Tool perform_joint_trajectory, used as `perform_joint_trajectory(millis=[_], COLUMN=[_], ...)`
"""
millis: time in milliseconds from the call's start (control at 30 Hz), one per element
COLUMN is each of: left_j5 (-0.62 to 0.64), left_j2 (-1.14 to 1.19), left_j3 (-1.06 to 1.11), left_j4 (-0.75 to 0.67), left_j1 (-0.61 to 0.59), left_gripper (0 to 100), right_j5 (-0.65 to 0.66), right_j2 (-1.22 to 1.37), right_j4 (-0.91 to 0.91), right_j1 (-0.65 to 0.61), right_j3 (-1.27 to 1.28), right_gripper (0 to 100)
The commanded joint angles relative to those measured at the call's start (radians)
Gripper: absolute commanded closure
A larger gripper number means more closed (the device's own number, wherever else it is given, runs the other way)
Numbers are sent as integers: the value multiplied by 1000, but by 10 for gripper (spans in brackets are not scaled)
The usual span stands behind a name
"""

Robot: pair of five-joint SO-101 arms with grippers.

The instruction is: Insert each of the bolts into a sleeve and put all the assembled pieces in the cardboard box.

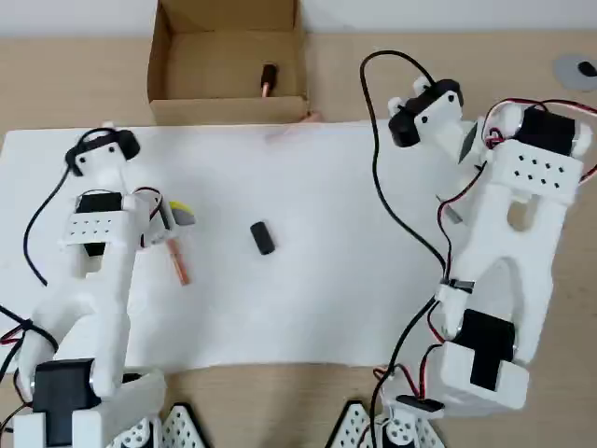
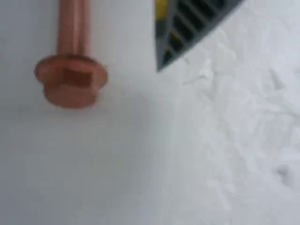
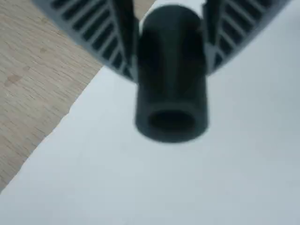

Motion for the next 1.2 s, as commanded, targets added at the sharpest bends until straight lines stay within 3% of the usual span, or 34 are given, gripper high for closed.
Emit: perform_joint_trajectory(millis=[0, 200, 433, 800, 1000, 1167], left_j5=[132, 166, 166, 166, 163, 86], left_j2=[-22, -4, 139, 263, 245, 231], left_j3=[-5, 28, -18, -201, -210, -209], left_j4=[-15, -43, -41, 169, 170, 163], left_j1=[0, 5, 5, 37, 35, 37], left_gripper=[682, 686, 850, 984, 990, 961], right_j5=[11, 11, 11, 11, 11, 11], right_j2=[-51, -51, -51, -51, -51, -51], right_j4=[-8, -9, -9, -9, -6, -6], right_j1=[15, 15, 15, 15, 16, 16], right_j3=[-1, -1, -1, -1, -1, -1], right_gripper=[988, 988, 988, 988, 988, 988])
